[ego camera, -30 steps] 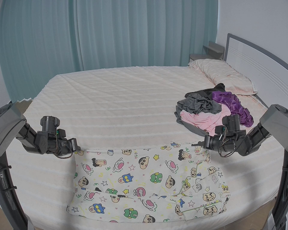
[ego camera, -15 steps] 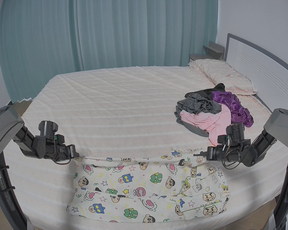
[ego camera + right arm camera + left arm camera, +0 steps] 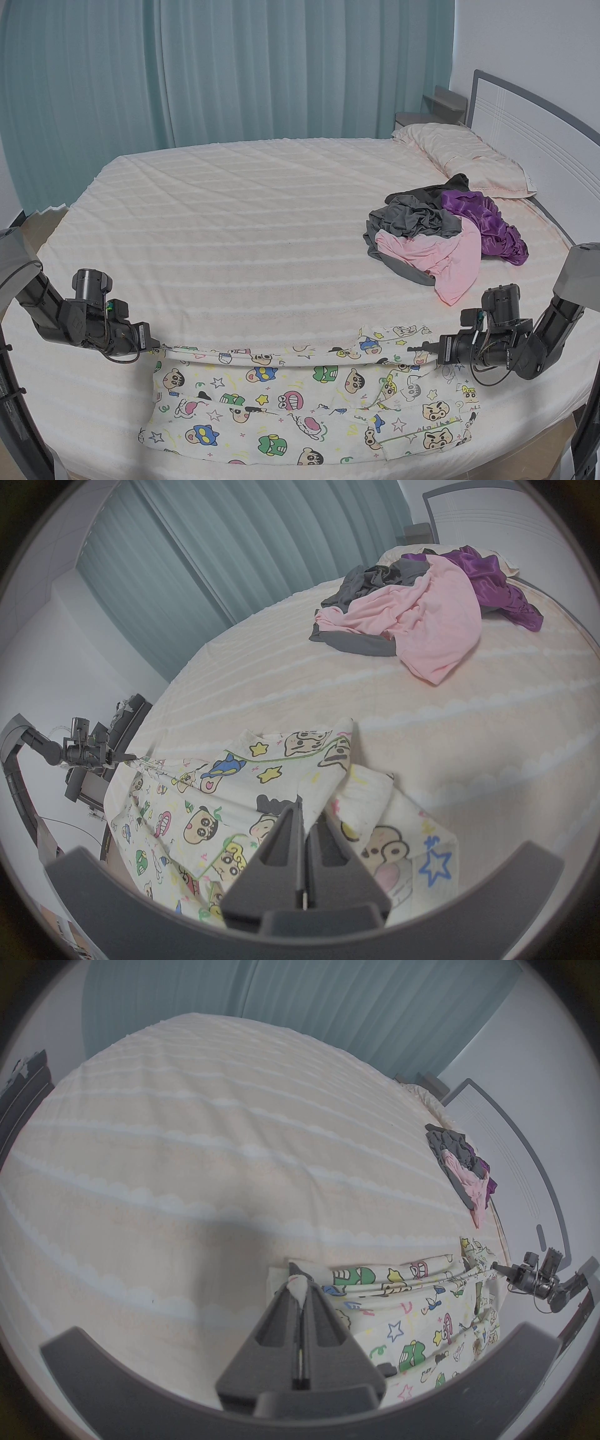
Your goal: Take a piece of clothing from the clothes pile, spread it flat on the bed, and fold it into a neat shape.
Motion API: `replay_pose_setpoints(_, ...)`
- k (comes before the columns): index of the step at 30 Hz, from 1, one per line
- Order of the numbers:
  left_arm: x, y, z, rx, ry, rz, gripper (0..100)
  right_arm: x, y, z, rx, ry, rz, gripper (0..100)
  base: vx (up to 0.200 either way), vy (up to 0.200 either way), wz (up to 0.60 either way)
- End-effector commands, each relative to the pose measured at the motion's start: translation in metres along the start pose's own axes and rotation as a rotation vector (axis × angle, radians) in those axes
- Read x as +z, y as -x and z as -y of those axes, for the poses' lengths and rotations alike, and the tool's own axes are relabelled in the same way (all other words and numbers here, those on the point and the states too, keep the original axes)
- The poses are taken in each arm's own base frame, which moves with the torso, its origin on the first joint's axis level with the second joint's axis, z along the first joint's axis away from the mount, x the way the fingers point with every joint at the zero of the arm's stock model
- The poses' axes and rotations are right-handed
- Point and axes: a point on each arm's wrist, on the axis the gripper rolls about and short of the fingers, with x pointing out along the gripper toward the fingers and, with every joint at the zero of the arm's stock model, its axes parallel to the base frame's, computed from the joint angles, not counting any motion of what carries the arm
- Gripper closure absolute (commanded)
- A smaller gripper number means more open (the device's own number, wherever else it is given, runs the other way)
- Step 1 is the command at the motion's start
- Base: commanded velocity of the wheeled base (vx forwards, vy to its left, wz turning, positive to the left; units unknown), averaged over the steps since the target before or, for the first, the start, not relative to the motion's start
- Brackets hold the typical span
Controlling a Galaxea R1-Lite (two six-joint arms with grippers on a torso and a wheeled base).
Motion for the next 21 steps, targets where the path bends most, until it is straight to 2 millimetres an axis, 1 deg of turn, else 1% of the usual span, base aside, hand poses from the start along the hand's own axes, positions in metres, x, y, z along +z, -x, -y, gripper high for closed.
replay_pose_setpoints(1,-0.01,0.012,-0.005,0.01,0.012,-0.003,100,-0.017,0.009,-0.002,0.004,0.004,-0.023,100,0.0,0.0,0.0)
replay_pose_setpoints(3,-0.01,0.012,-0.005,0.01,0.012,-0.003,100,-0.017,0.009,-0.002,0.004,0.004,-0.023,100,0.0,0.0,0.0)
replay_pose_setpoints(4,-0.02,0.014,-0.009,0.018,-0.021,-0.018,100,-0.023,0.012,-0.002,0.006,0.007,-0.015,100,0.0,0.0,0.0)
replay_pose_setpoints(6,-0.028,0.014,-0.01,0.02,-0.048,-0.033,100,-0.026,0.013,-0.002,0.007,0.008,-0.011,100,0.0,0.0,0.0)
replay_pose_setpoints(8,-0.03,0.014,-0.011,0.021,-0.054,-0.038,100,-0.027,0.014,-0.002,0.007,0.009,-0.01,100,0.0,0.0,0.0)
replay_pose_setpoints(10,-0.038,0.014,-0.011,0.02,-0.062,-0.052,100,-0.034,0.018,-0.001,0.006,0.007,-0.015,100,0.0,0.0,0.0)
replay_pose_setpoints(16,-0.045,0.013,-0.011,0.019,-0.065,-0.055,100,-0.048,0.022,0.002,-0.001,0.004,-0.035,100,0.0,0.0,0.0)
replay_pose_setpoints(21,-0.049,0.012,-0.013,0.02,-0.059,-0.067,100,-0.061,0.021,0.002,0.005,0.008,-0.051,100,0.0,0.0,0.0)
